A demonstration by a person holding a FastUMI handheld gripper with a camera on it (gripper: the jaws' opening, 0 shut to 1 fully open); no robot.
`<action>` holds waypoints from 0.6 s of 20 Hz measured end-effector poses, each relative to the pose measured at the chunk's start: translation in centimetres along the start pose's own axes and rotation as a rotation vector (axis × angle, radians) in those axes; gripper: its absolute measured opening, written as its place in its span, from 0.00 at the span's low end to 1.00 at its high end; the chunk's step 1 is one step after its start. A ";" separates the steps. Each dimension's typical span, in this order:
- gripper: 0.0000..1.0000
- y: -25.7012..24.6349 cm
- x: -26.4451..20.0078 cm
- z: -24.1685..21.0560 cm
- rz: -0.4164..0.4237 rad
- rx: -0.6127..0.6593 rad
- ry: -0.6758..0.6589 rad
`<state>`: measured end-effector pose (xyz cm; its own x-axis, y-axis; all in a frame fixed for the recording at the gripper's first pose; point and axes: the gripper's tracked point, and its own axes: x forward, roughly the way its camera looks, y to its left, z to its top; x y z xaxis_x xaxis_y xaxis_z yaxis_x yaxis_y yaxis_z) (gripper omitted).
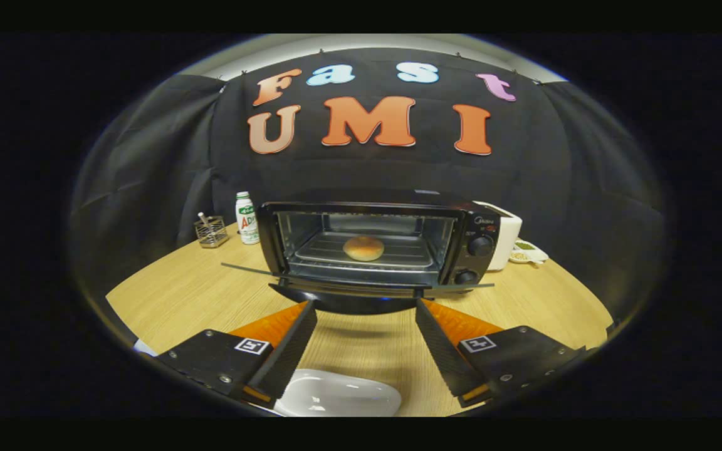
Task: Open the toaster oven, put the food inside, and close the toaster oven door.
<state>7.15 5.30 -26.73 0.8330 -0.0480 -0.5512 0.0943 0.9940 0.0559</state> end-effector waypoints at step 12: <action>0.96 0.4 7.6 7.1 -0.034 0.043 -0.082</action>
<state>17.37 4.62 -24.96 0.8707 -0.0917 -0.4832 0.1454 0.9865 0.0747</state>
